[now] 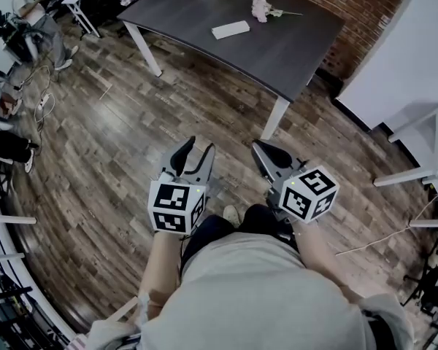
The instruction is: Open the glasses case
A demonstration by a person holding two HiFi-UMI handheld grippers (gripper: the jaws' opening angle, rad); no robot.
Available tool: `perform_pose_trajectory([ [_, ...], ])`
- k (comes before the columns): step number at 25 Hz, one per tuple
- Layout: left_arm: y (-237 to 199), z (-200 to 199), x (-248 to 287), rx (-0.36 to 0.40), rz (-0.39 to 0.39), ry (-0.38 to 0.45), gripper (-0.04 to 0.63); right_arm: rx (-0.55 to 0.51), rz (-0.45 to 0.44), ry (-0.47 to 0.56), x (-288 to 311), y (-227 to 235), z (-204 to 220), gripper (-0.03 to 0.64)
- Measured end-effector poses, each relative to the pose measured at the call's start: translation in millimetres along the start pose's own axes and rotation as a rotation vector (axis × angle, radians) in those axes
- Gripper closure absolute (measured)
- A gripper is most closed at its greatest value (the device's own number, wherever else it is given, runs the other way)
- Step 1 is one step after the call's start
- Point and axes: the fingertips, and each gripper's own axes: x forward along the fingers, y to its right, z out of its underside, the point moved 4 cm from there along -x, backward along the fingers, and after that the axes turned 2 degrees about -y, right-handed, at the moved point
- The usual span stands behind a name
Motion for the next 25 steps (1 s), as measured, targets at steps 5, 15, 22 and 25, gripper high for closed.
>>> perform_pose_trajectory([
  [5,-13,9,20,-0.033,0.024,-0.043,0.417,0.033,0.048,-0.016,10,16,2,0.609],
  [15,-47,7,54,-0.065,0.007,-0.052,0.417,0.023,0.05,-0.009,53,52,-16,0.609],
  [22,-75,9,97,-0.119,0.003,-0.074,0.417,0.021,0.023,-0.029,102,89,-33,0.609],
  [25,-91,-2,124,-0.112,-0.003,-0.076,0.417,0.004,0.018,-0.038,127,109,-48,0.61],
])
